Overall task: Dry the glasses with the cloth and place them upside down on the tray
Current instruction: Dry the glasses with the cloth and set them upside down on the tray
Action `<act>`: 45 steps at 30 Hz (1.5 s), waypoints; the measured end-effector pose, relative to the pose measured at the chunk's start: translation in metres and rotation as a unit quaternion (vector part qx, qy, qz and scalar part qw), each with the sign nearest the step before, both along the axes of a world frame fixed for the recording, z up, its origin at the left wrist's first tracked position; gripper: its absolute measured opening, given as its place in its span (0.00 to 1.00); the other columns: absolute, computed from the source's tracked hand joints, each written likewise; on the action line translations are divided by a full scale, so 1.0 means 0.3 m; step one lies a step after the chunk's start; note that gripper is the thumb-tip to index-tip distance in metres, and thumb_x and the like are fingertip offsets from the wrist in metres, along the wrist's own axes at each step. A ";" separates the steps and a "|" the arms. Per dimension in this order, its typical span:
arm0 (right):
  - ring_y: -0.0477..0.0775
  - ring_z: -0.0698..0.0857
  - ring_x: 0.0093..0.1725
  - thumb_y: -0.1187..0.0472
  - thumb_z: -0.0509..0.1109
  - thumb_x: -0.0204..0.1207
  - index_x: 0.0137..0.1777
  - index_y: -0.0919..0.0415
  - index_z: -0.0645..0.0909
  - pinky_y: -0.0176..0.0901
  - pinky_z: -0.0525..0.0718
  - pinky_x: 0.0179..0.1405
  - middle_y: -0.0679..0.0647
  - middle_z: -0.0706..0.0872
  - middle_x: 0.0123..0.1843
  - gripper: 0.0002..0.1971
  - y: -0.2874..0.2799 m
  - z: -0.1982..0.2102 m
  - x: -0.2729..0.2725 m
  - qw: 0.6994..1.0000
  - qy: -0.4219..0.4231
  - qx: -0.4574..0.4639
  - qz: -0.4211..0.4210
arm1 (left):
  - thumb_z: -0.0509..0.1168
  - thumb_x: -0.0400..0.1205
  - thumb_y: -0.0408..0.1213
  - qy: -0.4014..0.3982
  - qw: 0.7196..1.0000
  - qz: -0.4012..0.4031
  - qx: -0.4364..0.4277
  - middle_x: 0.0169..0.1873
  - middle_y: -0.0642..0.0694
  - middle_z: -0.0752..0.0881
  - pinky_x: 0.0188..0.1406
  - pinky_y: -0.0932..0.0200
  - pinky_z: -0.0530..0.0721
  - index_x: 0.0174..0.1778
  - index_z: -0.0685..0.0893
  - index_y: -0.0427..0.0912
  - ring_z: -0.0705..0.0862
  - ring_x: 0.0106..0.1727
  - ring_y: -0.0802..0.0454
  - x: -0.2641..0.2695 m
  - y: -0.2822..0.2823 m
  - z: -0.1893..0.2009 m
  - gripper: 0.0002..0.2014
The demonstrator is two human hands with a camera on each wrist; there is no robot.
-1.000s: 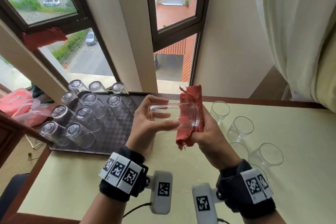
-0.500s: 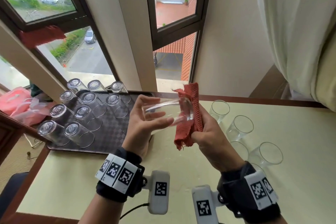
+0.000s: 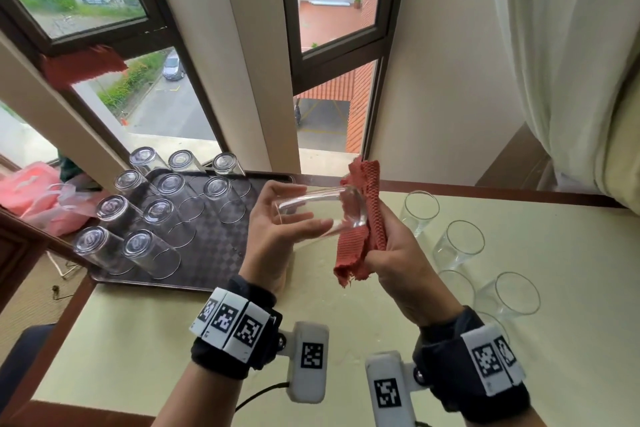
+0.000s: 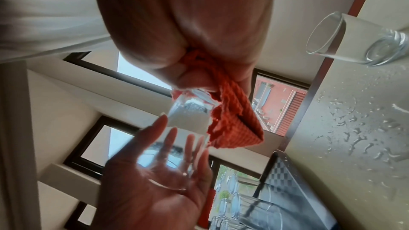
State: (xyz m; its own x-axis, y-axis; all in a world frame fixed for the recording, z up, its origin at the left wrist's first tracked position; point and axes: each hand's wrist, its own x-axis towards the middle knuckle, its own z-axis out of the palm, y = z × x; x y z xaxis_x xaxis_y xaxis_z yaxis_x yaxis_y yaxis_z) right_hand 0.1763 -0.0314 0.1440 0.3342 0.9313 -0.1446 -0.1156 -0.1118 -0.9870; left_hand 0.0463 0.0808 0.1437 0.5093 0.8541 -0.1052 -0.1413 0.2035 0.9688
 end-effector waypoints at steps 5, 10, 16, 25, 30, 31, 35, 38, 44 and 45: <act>0.54 0.81 0.43 0.90 0.58 0.70 0.75 0.54 0.73 0.39 0.84 0.32 0.61 0.82 0.57 0.39 0.015 -0.016 0.005 1.000 0.002 -0.011 -0.009 | 0.85 0.51 0.40 0.057 0.996 -0.046 0.041 0.53 0.49 0.88 0.45 0.50 0.92 0.48 0.83 0.53 0.88 0.53 0.43 -0.011 0.010 -0.007 0.30; 0.57 0.77 0.39 0.90 0.58 0.72 0.74 0.51 0.73 0.41 0.84 0.32 0.60 0.80 0.46 0.39 -0.002 -0.002 0.001 1.000 0.017 0.004 0.006 | 0.83 0.53 0.36 0.050 0.998 0.018 0.041 0.53 0.48 0.89 0.49 0.48 0.91 0.52 0.83 0.46 0.90 0.50 0.45 -0.017 0.015 -0.010 0.31; 0.58 0.83 0.51 0.88 0.62 0.71 0.75 0.55 0.73 0.40 0.87 0.32 0.59 0.83 0.58 0.37 0.024 0.004 0.011 1.000 0.013 0.010 -0.001 | 0.85 0.49 0.39 0.072 0.994 -0.048 0.067 0.51 0.41 0.89 0.46 0.42 0.92 0.48 0.84 0.50 0.88 0.49 0.44 -0.020 -0.004 0.019 0.30; 0.52 0.83 0.38 0.79 0.64 0.57 0.63 0.55 0.78 0.43 0.82 0.27 0.54 0.85 0.46 0.33 0.027 -0.011 0.020 0.995 0.085 0.045 -0.010 | 0.84 0.48 0.42 0.041 0.997 -0.042 0.051 0.51 0.39 0.89 0.46 0.41 0.93 0.47 0.85 0.51 0.89 0.48 0.42 -0.021 -0.008 0.007 0.30; 0.70 0.83 0.50 0.77 0.66 0.62 0.66 0.68 0.75 0.59 0.86 0.48 0.63 0.86 0.50 0.28 0.017 -0.063 0.029 0.979 0.193 0.067 -0.028 | 0.83 0.48 0.43 -0.018 1.000 0.007 0.018 0.51 0.41 0.89 0.43 0.50 0.91 0.54 0.84 0.47 0.91 0.48 0.42 -0.003 -0.022 -0.009 0.36; 0.68 0.85 0.53 0.75 0.69 0.67 0.67 0.70 0.74 0.59 0.87 0.52 0.64 0.87 0.53 0.26 0.018 -0.070 0.026 0.978 0.194 0.074 -0.022 | 0.83 0.49 0.43 -0.031 0.999 0.012 0.011 0.52 0.42 0.89 0.43 0.52 0.90 0.56 0.83 0.48 0.92 0.49 0.44 0.003 -0.028 -0.013 0.37; 0.69 0.87 0.62 0.51 0.83 0.66 0.72 0.70 0.73 0.57 0.89 0.57 0.69 0.86 0.63 0.39 0.032 -0.064 0.016 0.972 0.212 0.075 -0.062 | 0.83 0.52 0.45 -0.028 1.000 -0.003 0.011 0.54 0.49 0.89 0.48 0.56 0.89 0.61 0.81 0.51 0.90 0.55 0.50 0.024 -0.056 -0.036 0.39; 0.69 0.88 0.61 0.40 0.90 0.49 0.69 0.65 0.76 0.60 0.89 0.57 0.67 0.87 0.62 0.51 0.040 -0.059 0.034 0.975 0.178 0.051 -0.125 | 0.87 0.54 0.51 0.105 0.985 -0.056 0.122 0.59 0.53 0.85 0.57 0.58 0.85 0.60 0.80 0.59 0.85 0.61 0.53 0.027 -0.069 -0.048 0.38; 0.57 0.91 0.55 0.42 0.81 0.58 0.61 0.56 0.82 0.47 0.90 0.51 0.54 0.92 0.54 0.32 0.029 -0.046 0.068 0.992 0.059 0.035 -0.110 | 0.84 0.68 0.43 0.175 0.961 -0.143 0.160 0.63 0.49 0.81 0.49 0.65 0.88 0.79 0.70 0.50 0.86 0.53 0.55 0.056 -0.069 -0.043 0.44; 0.57 0.92 0.55 0.37 0.81 0.57 0.62 0.56 0.82 0.48 0.90 0.50 0.56 0.92 0.55 0.36 0.029 -0.044 0.062 0.992 0.059 0.037 -0.104 | 0.83 0.70 0.43 0.158 0.962 -0.156 0.160 0.66 0.48 0.81 0.48 0.63 0.87 0.79 0.70 0.49 0.86 0.52 0.56 0.063 -0.071 -0.046 0.42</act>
State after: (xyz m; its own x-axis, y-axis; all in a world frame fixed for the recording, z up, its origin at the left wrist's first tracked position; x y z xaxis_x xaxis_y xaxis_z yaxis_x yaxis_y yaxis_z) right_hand 0.1950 -0.0225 0.1307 0.5046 0.8537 -0.1288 -0.2442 -0.0020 -0.9697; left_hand 0.0651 0.0596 0.1299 0.7313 0.6799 -0.0536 0.1902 -0.1278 0.9734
